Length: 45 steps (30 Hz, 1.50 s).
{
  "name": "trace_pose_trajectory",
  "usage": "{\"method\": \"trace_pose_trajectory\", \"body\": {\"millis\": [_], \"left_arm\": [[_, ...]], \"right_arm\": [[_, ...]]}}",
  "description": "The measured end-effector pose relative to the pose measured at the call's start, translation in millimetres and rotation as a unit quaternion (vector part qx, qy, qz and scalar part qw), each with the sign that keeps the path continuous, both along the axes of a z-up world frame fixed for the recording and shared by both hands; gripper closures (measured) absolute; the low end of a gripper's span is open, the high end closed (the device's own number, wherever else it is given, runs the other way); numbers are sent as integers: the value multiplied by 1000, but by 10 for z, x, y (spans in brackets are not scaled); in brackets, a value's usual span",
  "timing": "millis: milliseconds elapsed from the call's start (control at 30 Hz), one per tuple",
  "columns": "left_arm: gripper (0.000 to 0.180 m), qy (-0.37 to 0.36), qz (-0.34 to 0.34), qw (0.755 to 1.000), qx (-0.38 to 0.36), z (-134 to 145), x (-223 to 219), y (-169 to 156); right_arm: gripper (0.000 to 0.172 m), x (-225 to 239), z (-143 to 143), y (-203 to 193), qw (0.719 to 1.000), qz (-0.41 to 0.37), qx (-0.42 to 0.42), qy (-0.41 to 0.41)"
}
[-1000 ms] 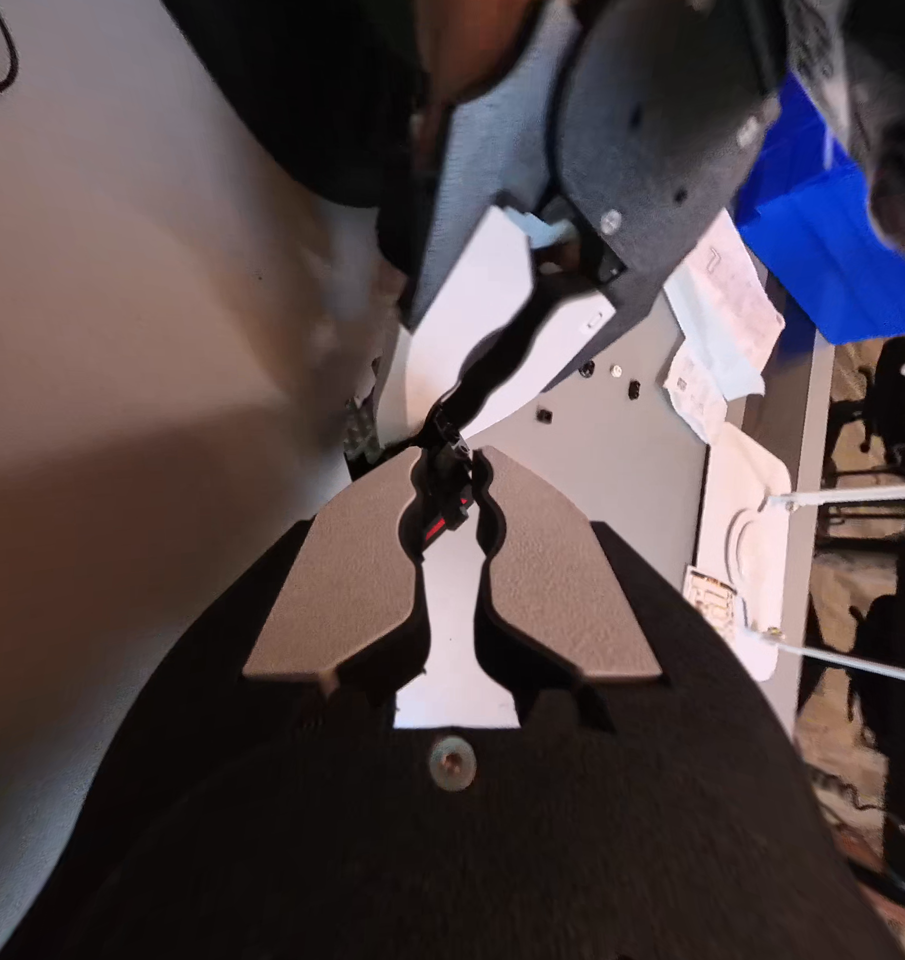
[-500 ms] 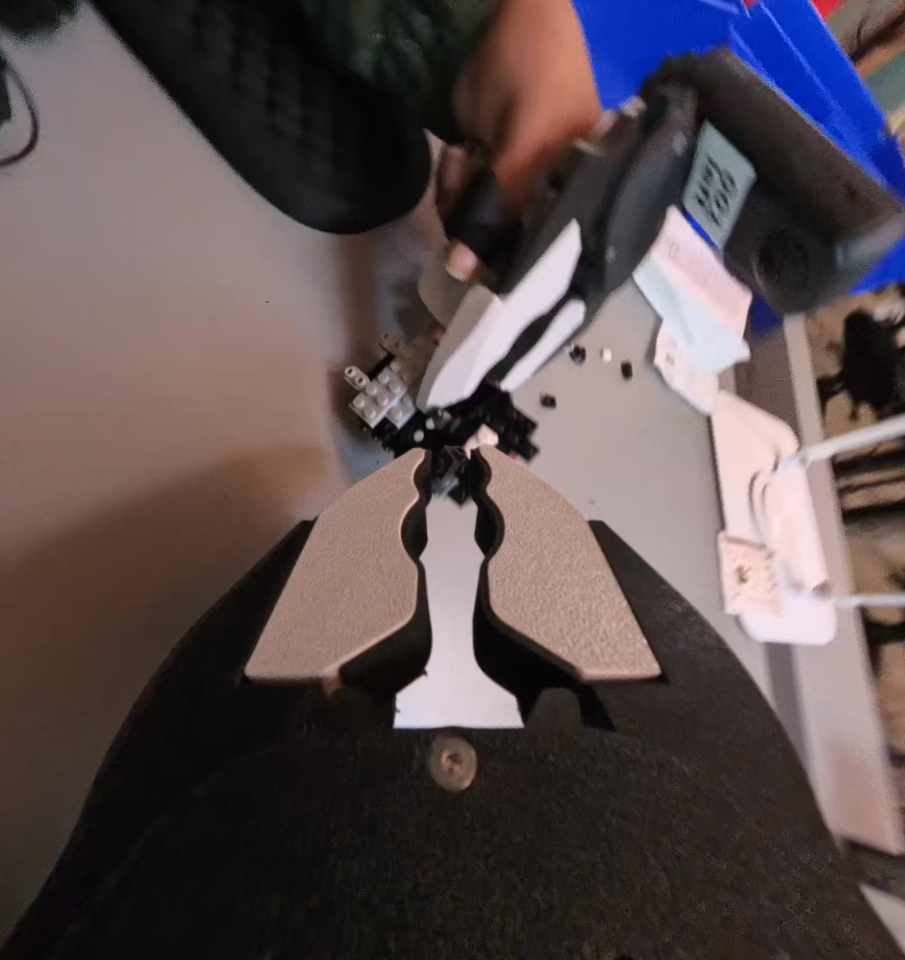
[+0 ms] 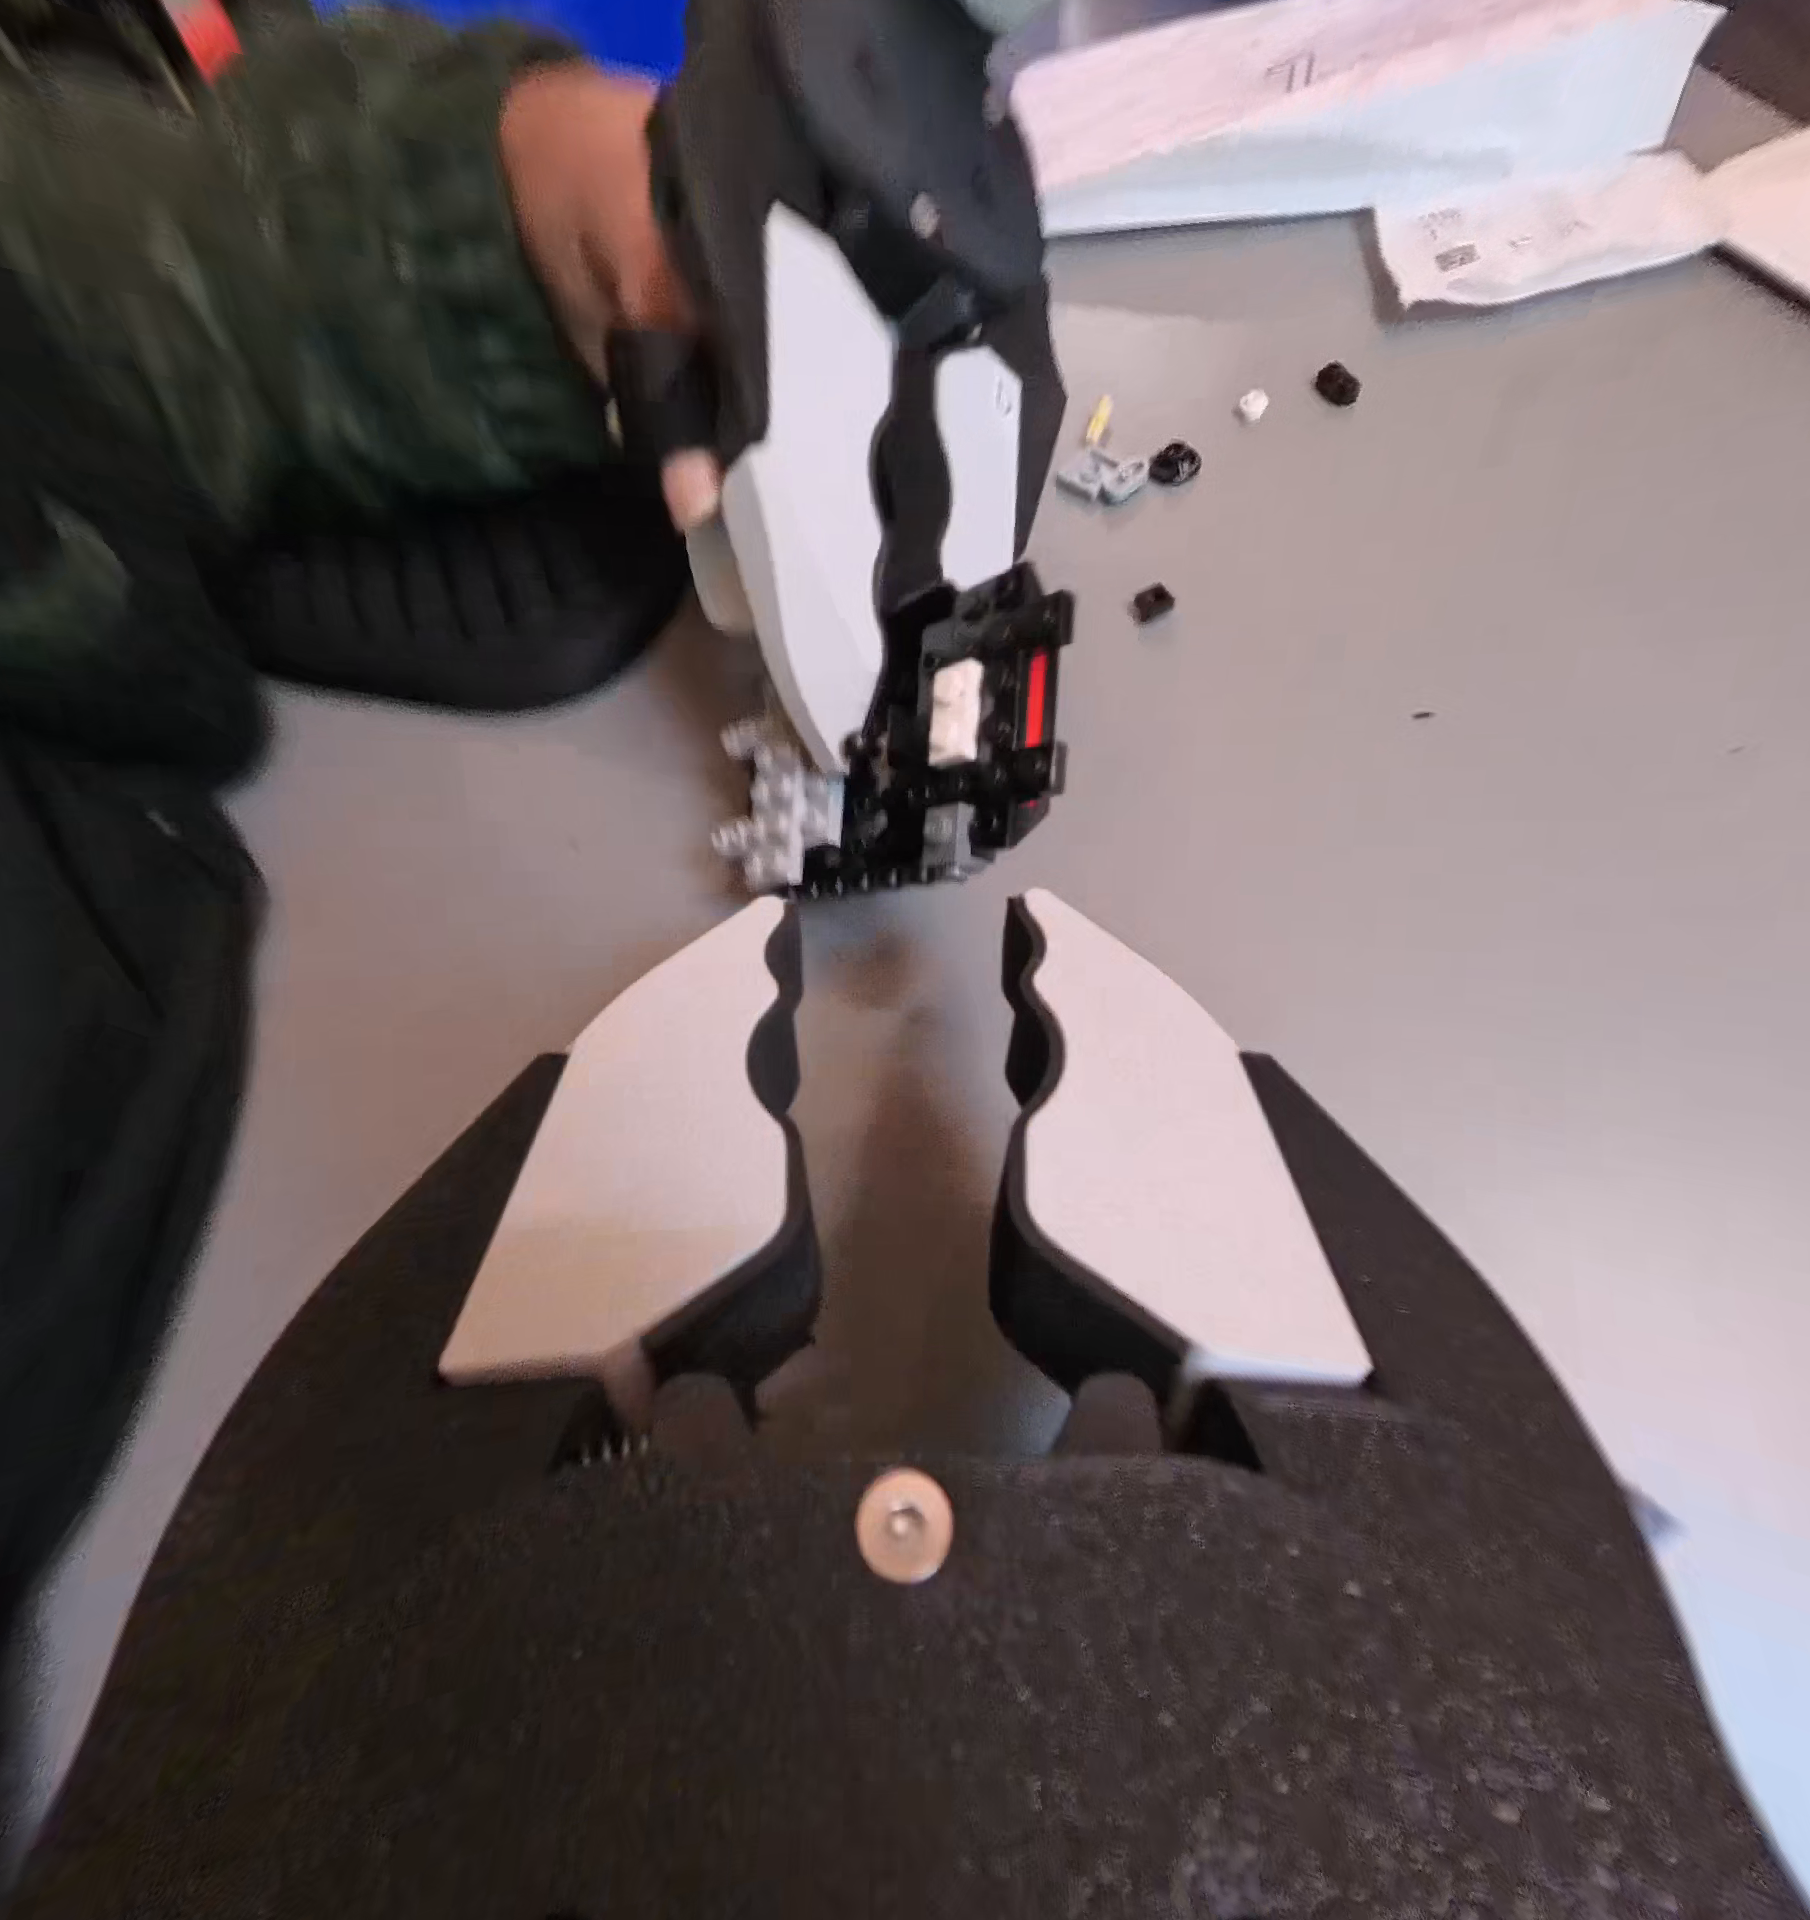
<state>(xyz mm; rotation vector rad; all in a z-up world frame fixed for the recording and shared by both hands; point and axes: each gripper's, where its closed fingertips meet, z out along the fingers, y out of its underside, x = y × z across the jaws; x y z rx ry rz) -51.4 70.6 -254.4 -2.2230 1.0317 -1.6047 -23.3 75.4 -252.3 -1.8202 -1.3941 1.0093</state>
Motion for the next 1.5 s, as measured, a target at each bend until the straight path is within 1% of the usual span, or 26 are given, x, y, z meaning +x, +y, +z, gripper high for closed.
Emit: {"method": "trace_pose_trajectory", "body": {"millis": [67,133,200,300,367,433,500,533,600,733,833,933,1000,1067,1133,1233,1300,1367,1433,1467,1500], "left_arm": [[172,-4,13,1000,28,28,11,29],[172,-3,28,998,61,46,17,62],[172,-19,39,995,86,122,41,69],[172,-5,68,987,144,136,39,146],[169,-2,71,980,184,168,32,161],[144,-12,72,970,234,235,49,179],[149,-27,62,959,275,314,100,145],[157,-26,53,954,293,325,124,118],[163,-1,51,947,317,296,121,120],[163,28,110,953,282,264,150,204],[162,48,140,955,256,202,166,218],[164,32,162,966,198,182,188,223],[164,-1,169,976,137,200,195,224],[164,-16,169,979,114,189,194,221],[165,-39,168,981,89,222,197,214],[166,-65,145,987,18,212,189,171],[166,-71,133,988,-32,161,174,135],[166,-46,132,989,-44,43,133,142],[164,-41,118,991,-52,28,128,113],[158,-36,120,991,-43,26,124,128],[151,-20,124,992,-16,9,101,158]], "right_arm": [[139,-57,106,35,996,-26,-68,45],[144,-85,155,101,991,-56,-105,64],[157,-107,191,154,987,-77,-120,78],[159,-122,241,217,983,-96,-122,93],[159,-126,265,217,984,-94,-114,99],[159,-129,281,188,988,-82,-90,92],[159,-160,288,130,995,-60,-34,72],[160,-182,286,91,997,-47,-5,59],[159,-175,276,113,996,-48,67,31],[159,-125,295,243,979,-98,176,-14],[158,-91,250,281,966,-125,224,-46],[159,-56,244,315,938,-142,304,-84],[162,-43,263,327,924,-148,339,-93],[162,-50,247,321,922,-144,347,-94],[162,-54,275,315,925,-138,346,-76],[161,-70,263,281,922,-99,368,-72],[162,-76,250,240,925,-72,368,-55],[162,-23,240,250,933,-59,352,-52],[162,24,255,239,945,-49,322,-33],[162,31,288,219,950,-46,307,-15],[162,36,317,215,953,-48,300,-5]]}}
